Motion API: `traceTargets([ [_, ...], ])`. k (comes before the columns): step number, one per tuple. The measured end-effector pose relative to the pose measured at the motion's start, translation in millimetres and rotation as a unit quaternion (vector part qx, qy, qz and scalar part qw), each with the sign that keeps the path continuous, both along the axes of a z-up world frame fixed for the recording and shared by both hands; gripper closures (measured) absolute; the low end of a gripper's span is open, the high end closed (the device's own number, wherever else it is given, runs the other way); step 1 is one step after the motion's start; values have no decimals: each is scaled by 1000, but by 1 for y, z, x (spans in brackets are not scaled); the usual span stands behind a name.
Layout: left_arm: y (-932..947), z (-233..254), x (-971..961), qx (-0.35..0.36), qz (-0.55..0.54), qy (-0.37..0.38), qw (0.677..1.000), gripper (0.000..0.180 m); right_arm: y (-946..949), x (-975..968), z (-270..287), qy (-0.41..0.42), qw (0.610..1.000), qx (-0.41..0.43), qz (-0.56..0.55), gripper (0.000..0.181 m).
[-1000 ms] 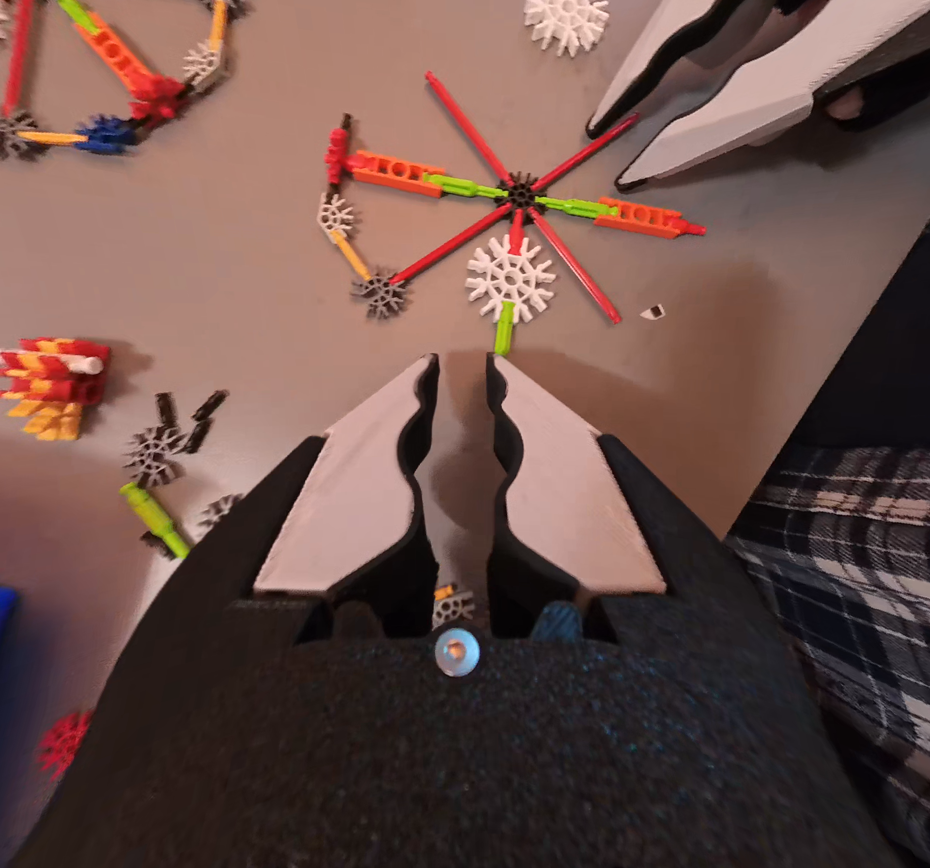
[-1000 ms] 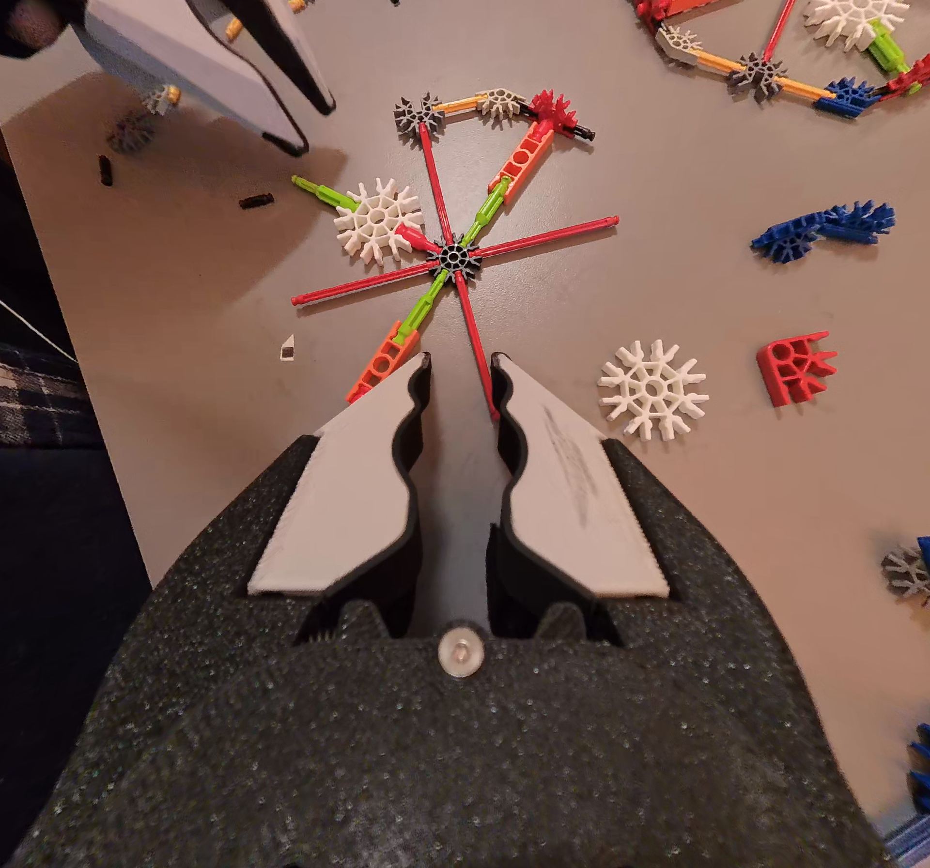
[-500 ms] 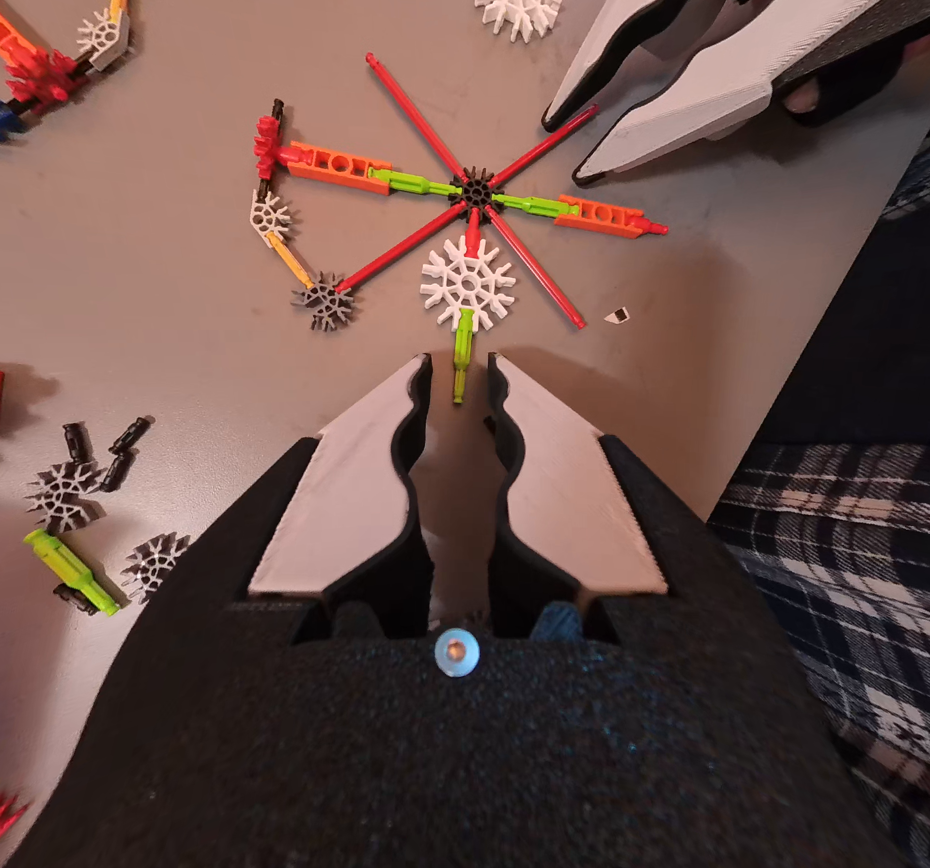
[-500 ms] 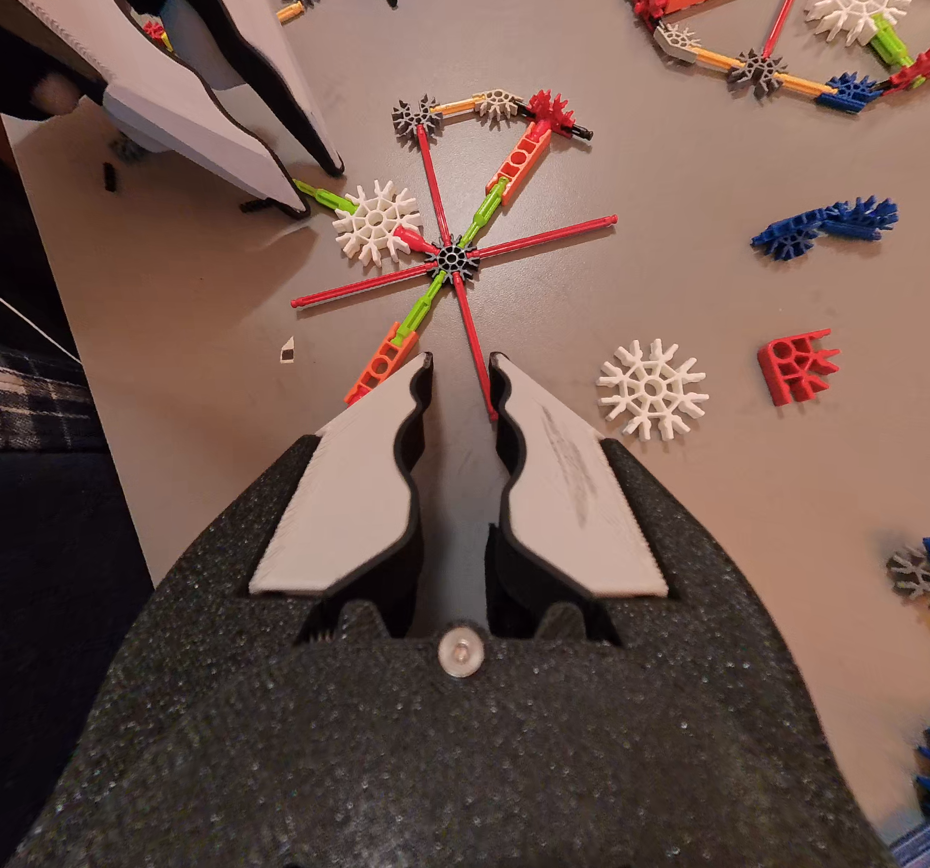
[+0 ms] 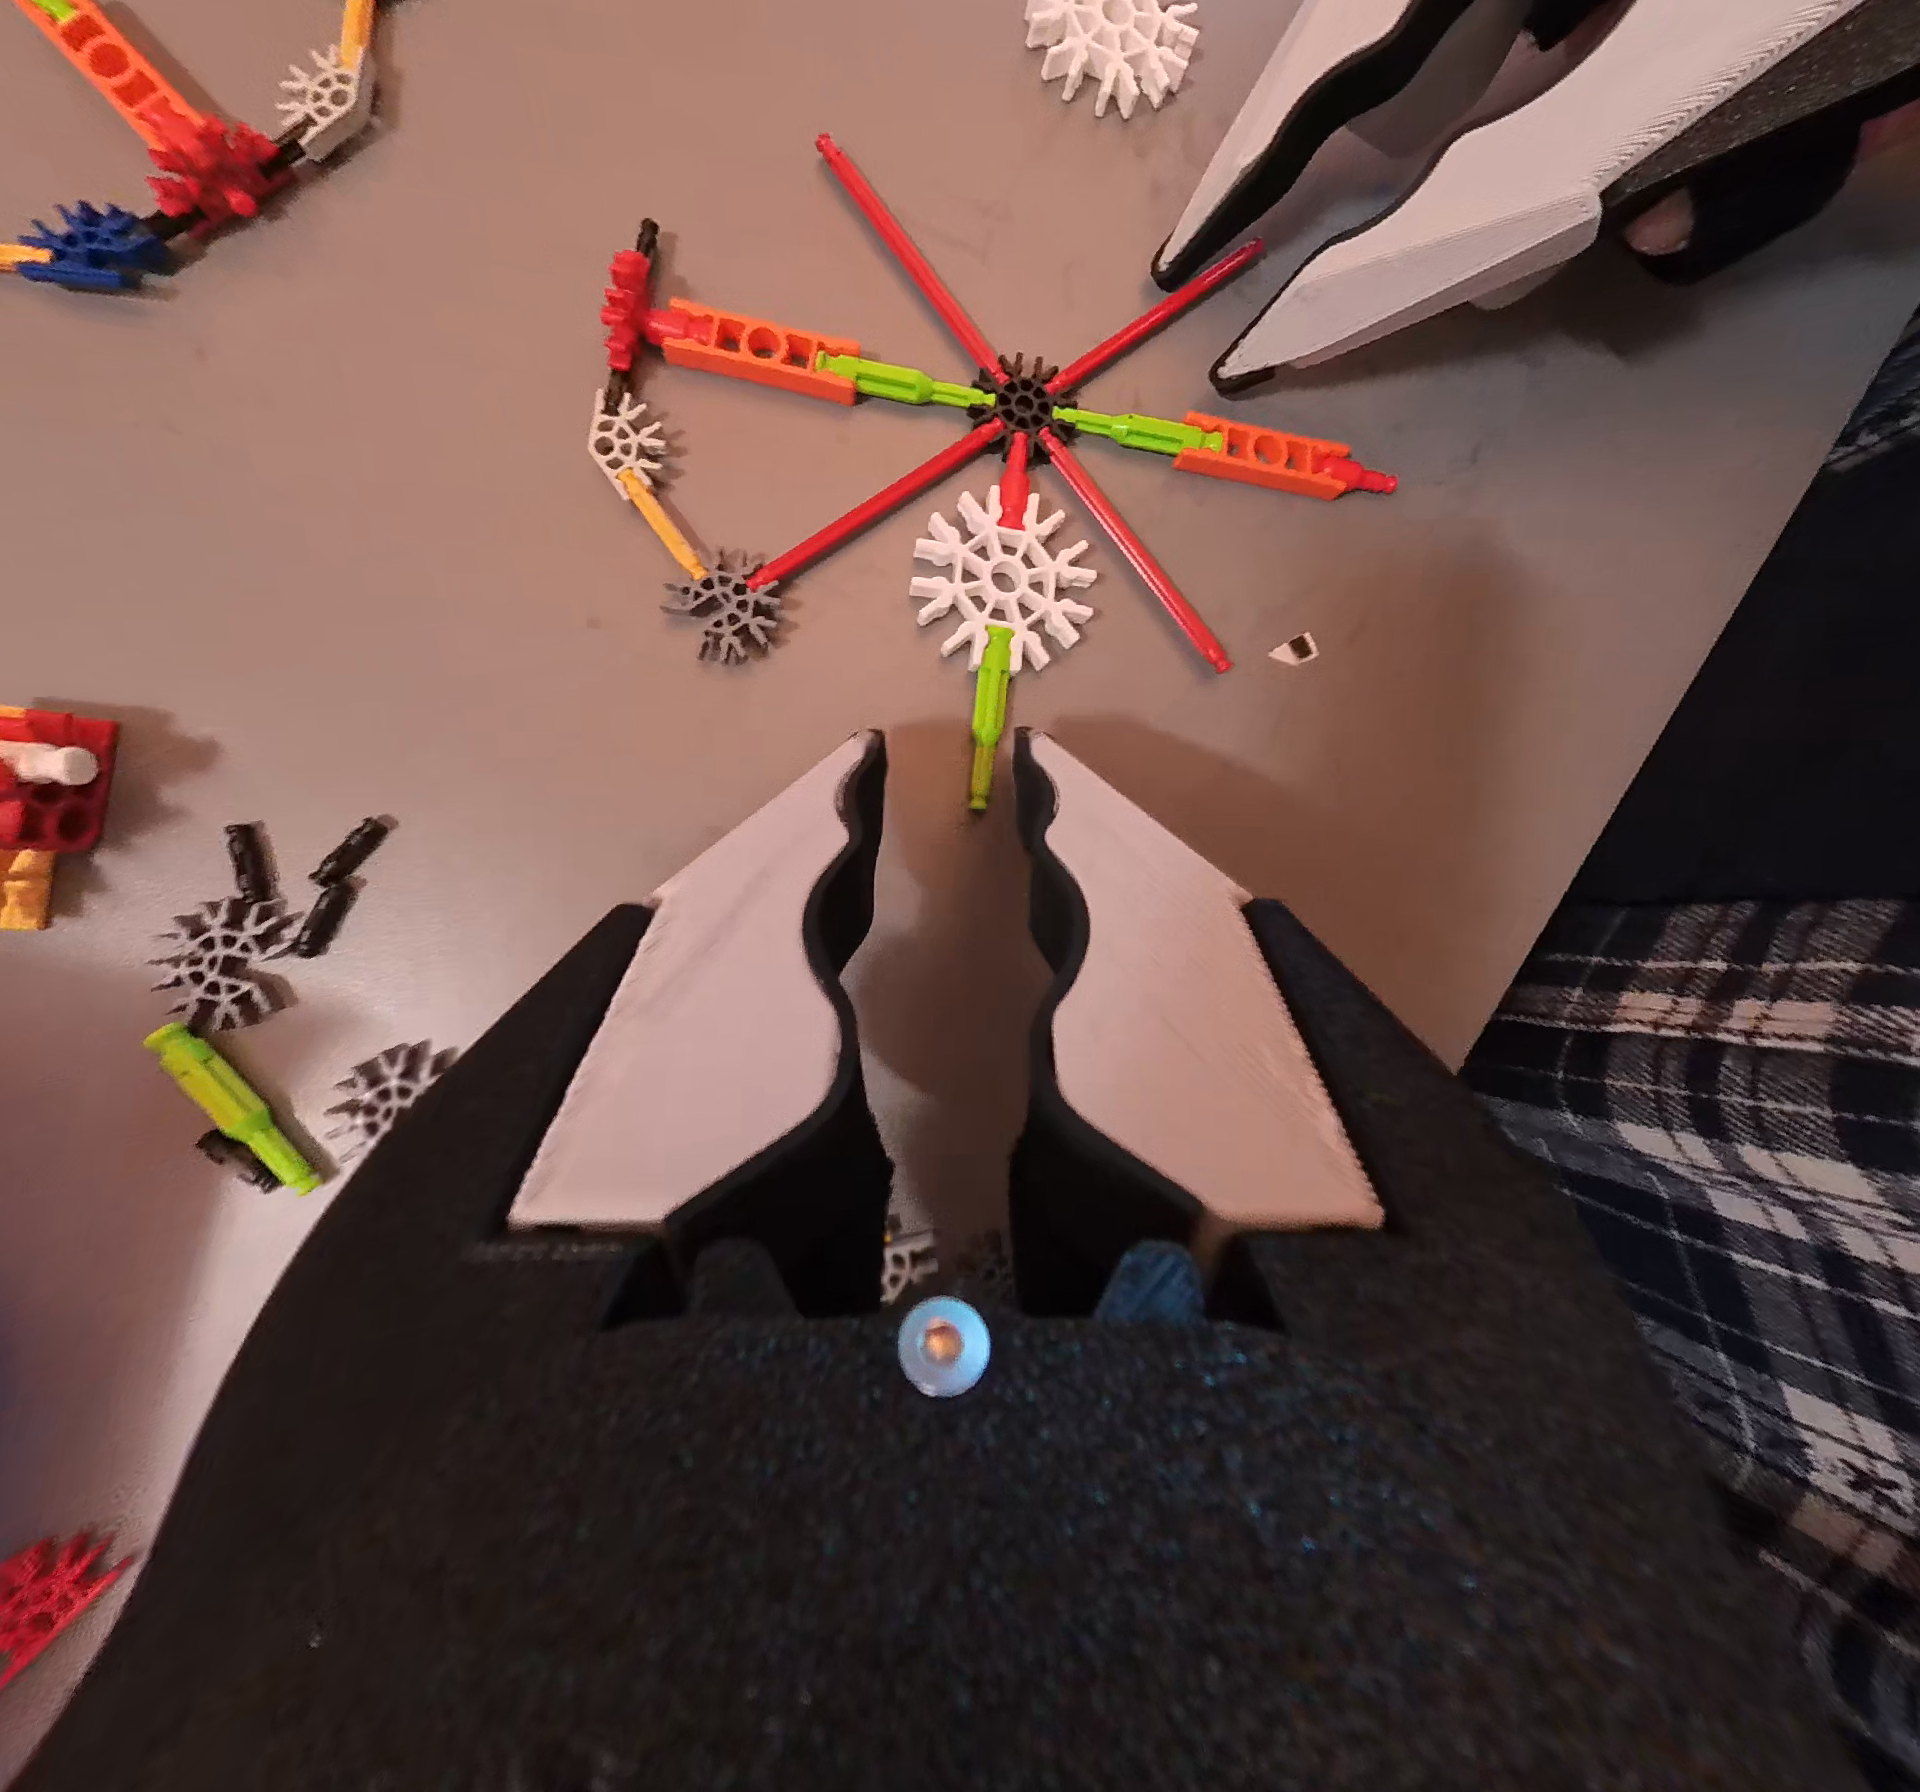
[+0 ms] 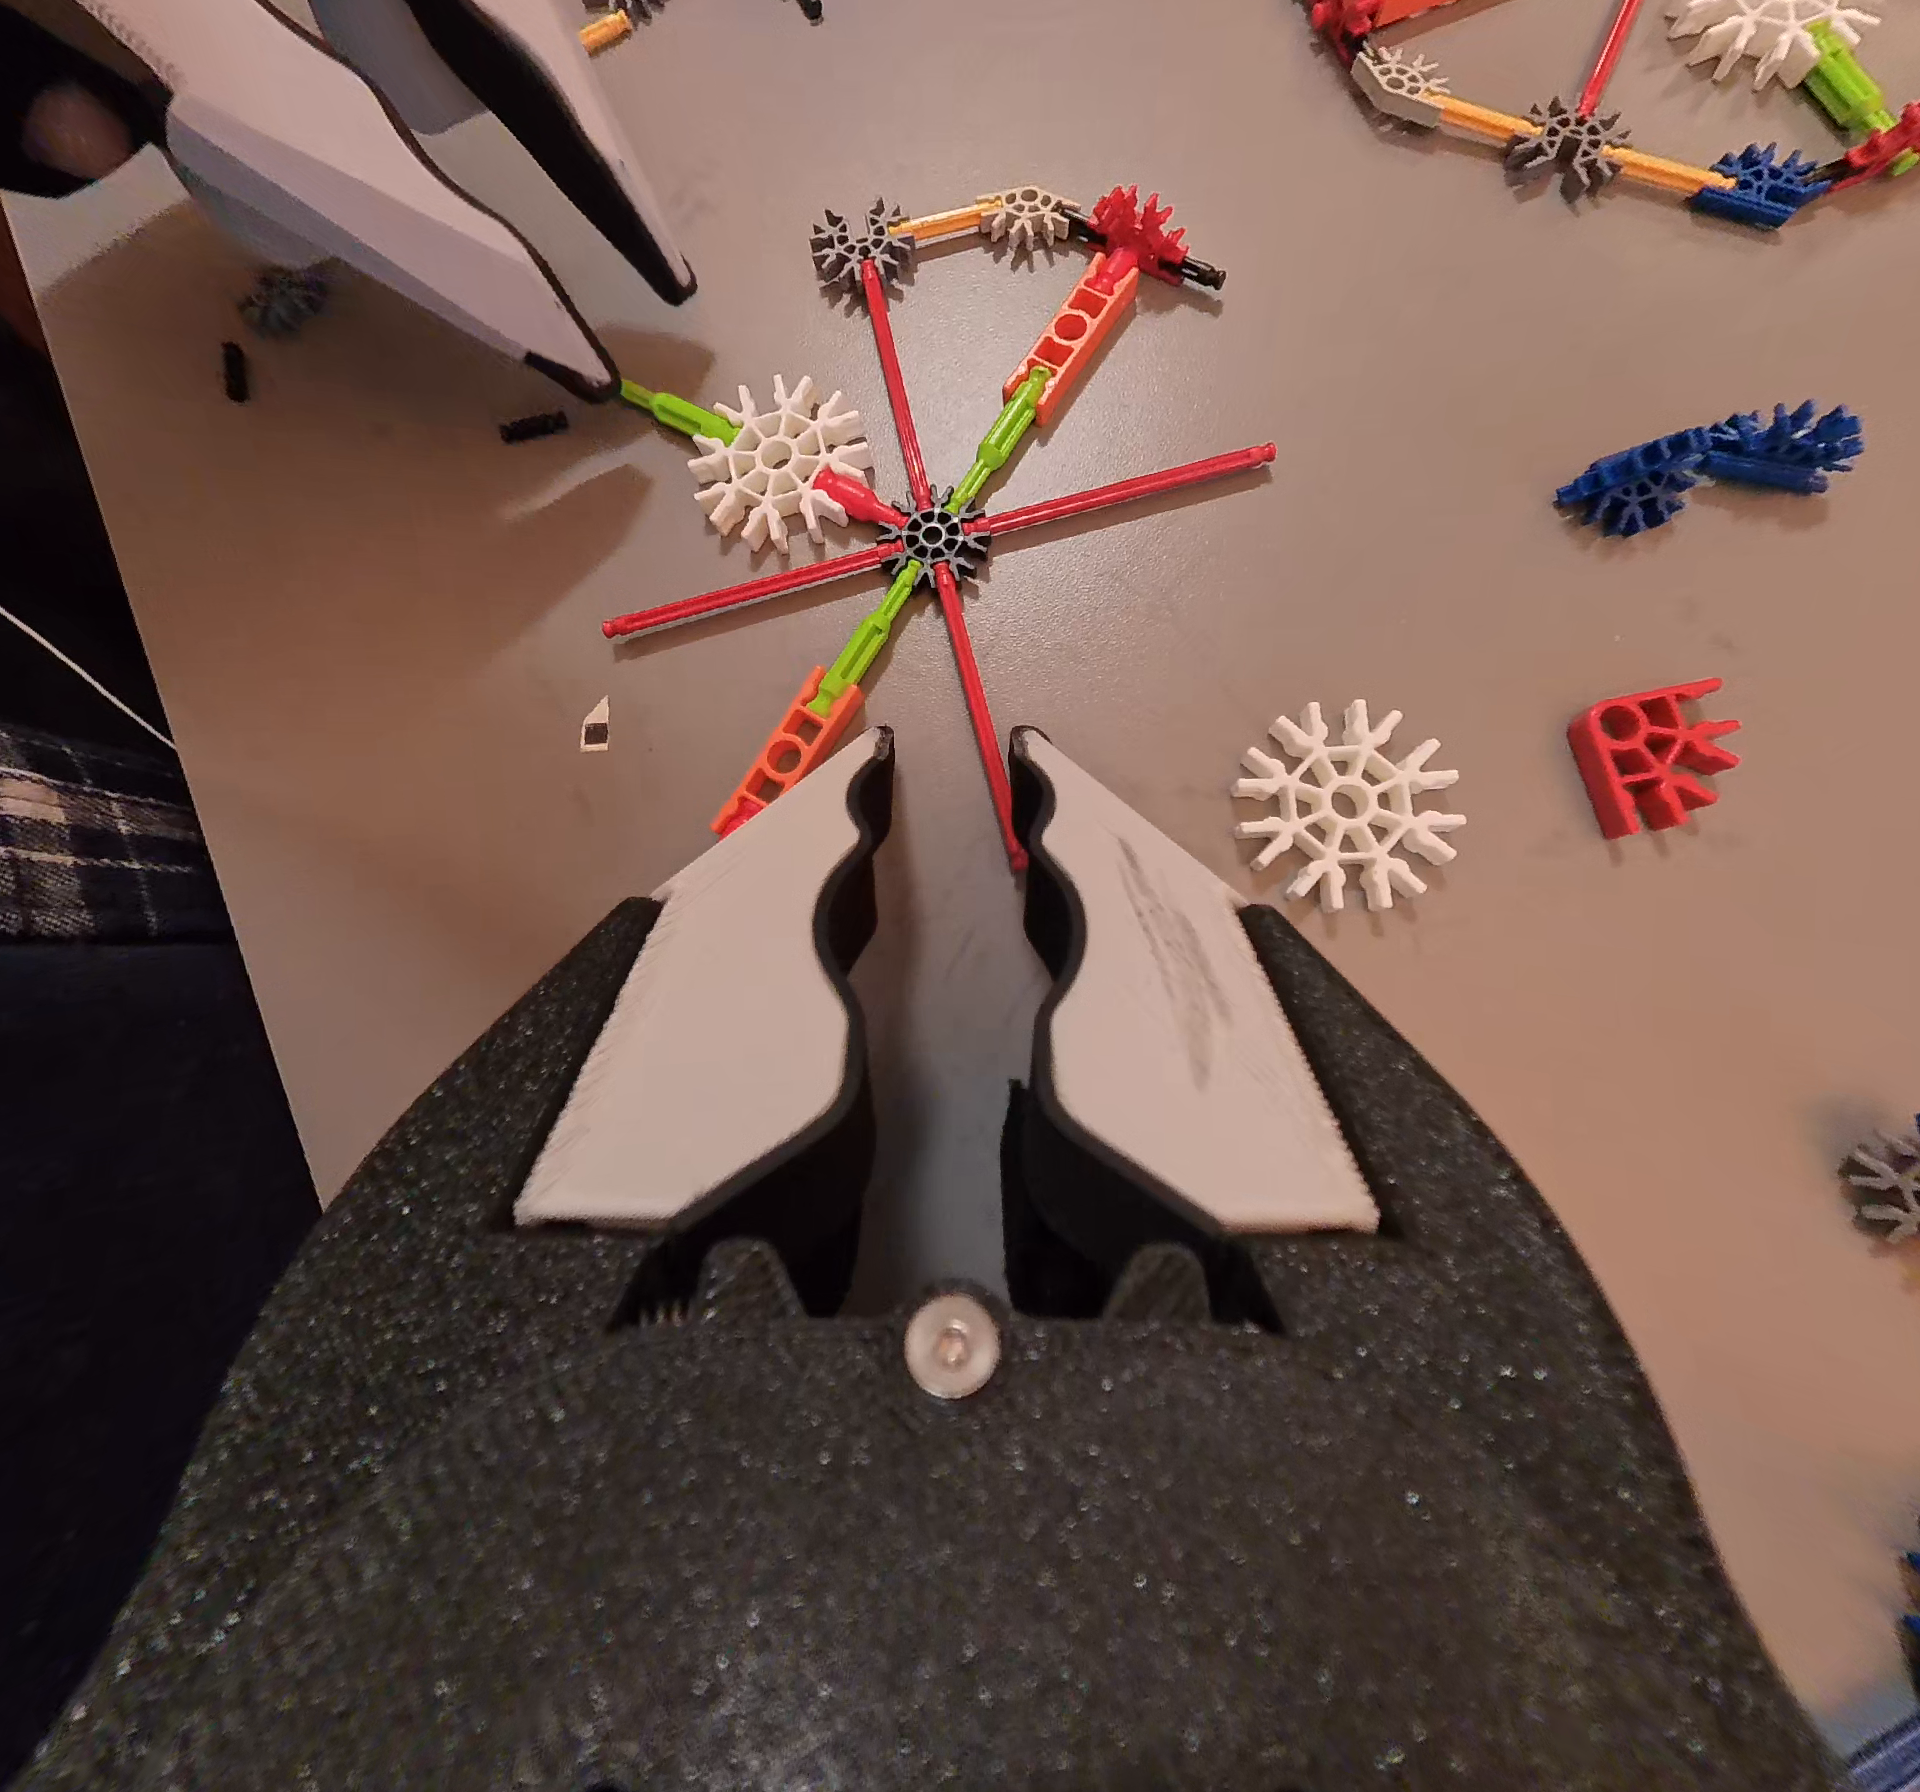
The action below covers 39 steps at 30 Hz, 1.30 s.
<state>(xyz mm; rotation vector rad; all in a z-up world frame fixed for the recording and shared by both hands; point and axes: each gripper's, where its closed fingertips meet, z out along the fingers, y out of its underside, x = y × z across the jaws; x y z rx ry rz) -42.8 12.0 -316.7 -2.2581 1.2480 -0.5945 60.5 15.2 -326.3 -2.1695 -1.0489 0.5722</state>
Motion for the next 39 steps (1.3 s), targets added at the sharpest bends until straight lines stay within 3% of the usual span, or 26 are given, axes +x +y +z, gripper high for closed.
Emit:
traceTargets([
  [39,13,4,-25,18,29,21,999,157,0,0,0,9,1000,-9,0,160],
])
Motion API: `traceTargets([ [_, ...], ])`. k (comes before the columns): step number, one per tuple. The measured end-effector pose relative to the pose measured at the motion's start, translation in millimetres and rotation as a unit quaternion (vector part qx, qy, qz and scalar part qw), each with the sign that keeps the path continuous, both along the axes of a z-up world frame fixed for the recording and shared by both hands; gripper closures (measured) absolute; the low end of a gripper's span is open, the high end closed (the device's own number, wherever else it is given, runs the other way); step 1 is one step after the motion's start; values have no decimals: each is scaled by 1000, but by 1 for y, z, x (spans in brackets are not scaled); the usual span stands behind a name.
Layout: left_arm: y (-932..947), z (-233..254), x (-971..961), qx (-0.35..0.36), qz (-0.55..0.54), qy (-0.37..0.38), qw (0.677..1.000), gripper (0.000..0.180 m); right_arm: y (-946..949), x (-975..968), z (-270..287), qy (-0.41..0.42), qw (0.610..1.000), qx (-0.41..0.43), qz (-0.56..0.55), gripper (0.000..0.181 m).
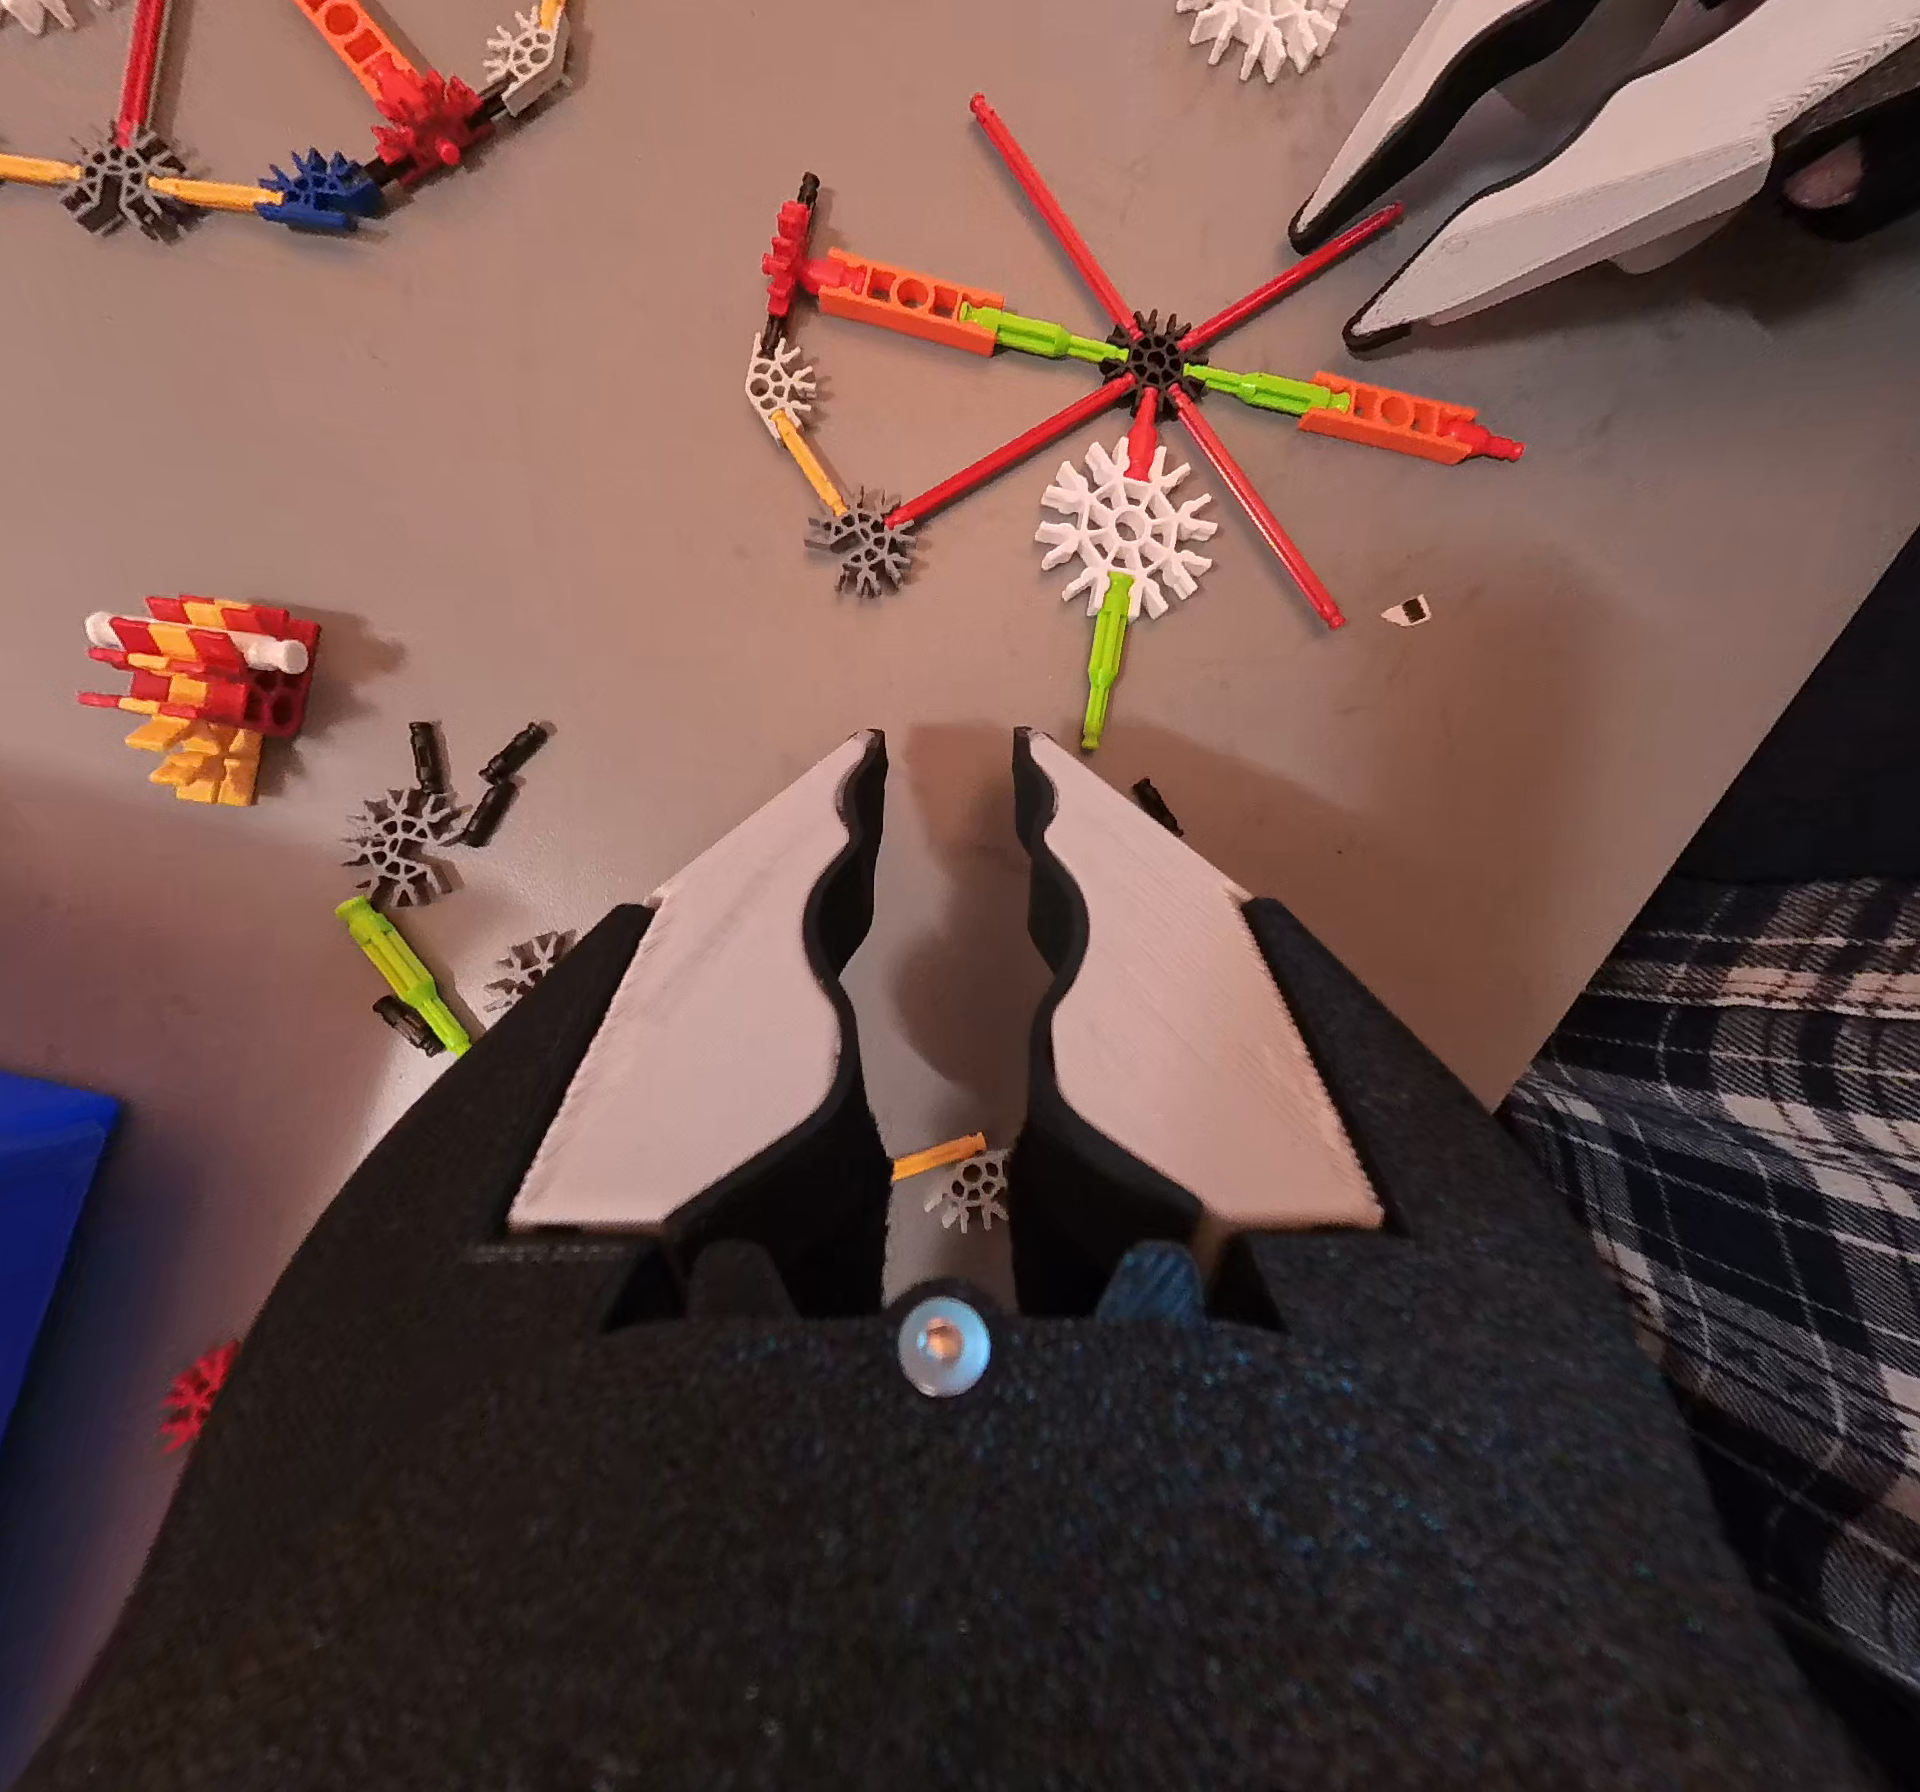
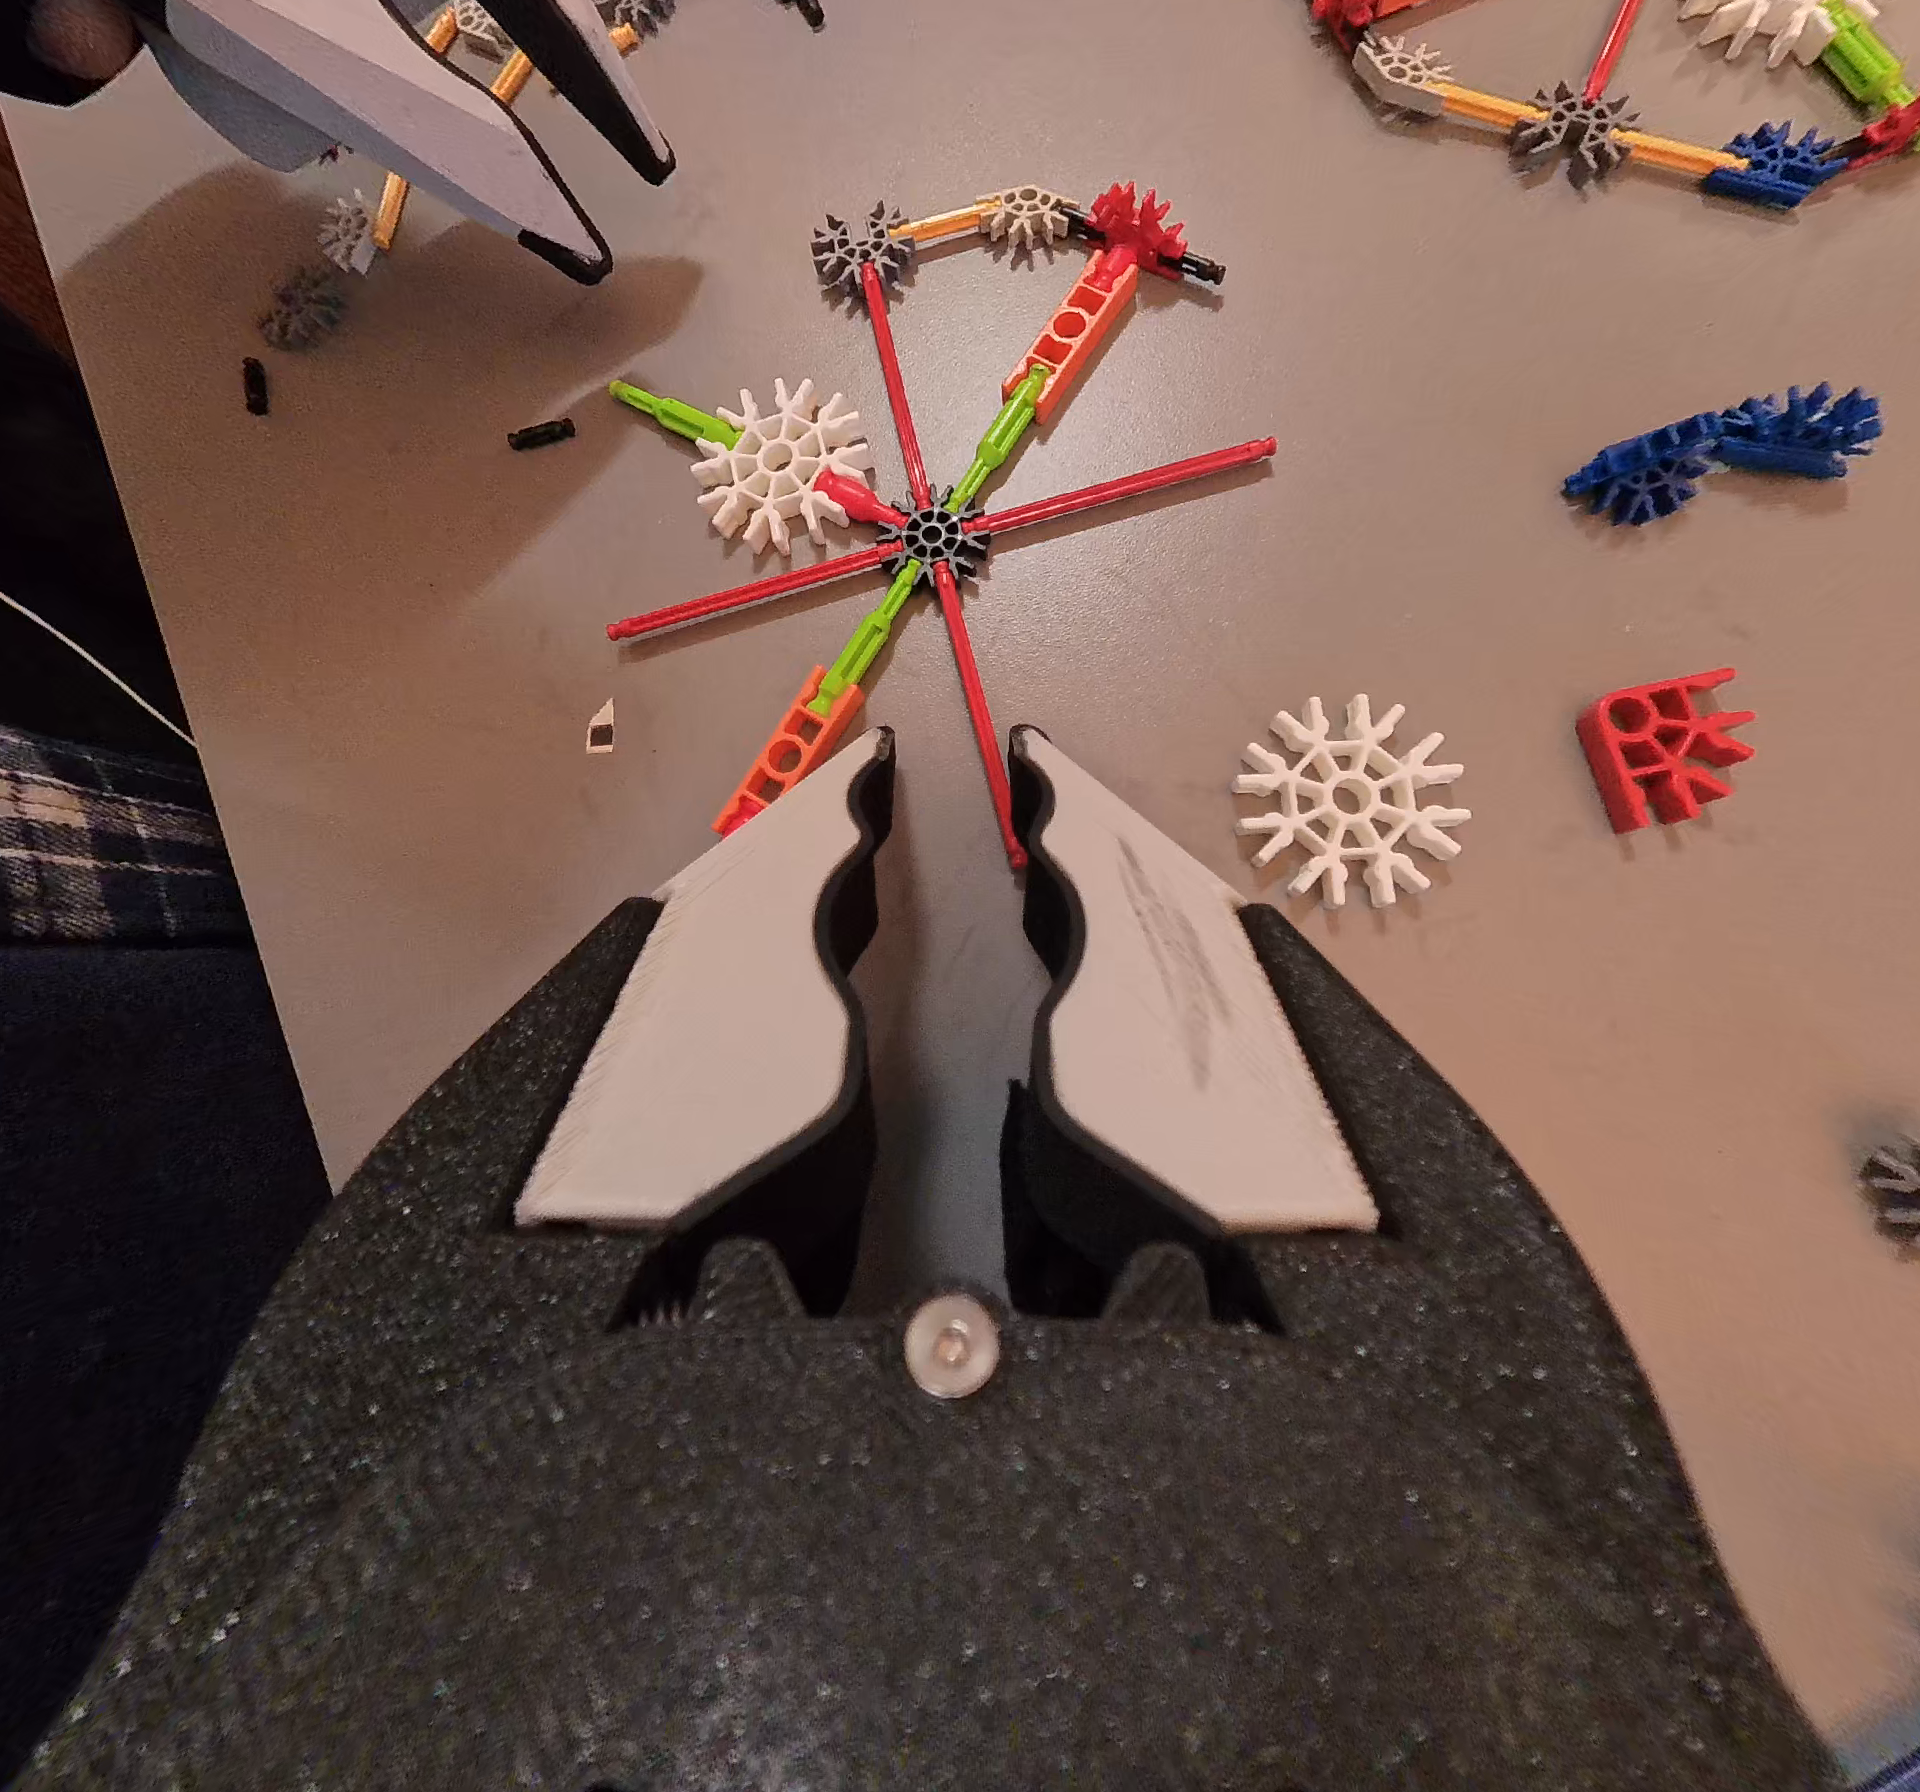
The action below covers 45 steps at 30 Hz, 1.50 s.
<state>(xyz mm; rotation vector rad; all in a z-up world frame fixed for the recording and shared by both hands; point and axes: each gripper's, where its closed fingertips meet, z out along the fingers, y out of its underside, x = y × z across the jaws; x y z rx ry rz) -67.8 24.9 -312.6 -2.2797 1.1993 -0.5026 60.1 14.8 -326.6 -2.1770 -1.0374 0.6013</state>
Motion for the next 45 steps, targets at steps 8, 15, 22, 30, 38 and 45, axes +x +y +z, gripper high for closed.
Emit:
traceTargets([
  [8,-3,1,5,-4,-12,-4,1000,157,0,0,0,-1,1000,0,-1,161],
  [15,-15,-2,24,-11,-51,-10,999,155,1,0,0,0,1000,0,-2,161],
  [22,-14,-12,28,-11,-54,8,998,157,1,1,0,-1,1000,0,-4,162],
  [30,-7,-13,35,-6,-57,10,998,162,1,0,0,-2,1000,2,-3,162],
  [38,1,-14,40,3,-55,13,998,167,-1,0,-1,-8,1000,10,2,162],
  [45,10,-14,45,12,-54,15,998,168,-6,-3,-1,-16,999,20,20,162],
])
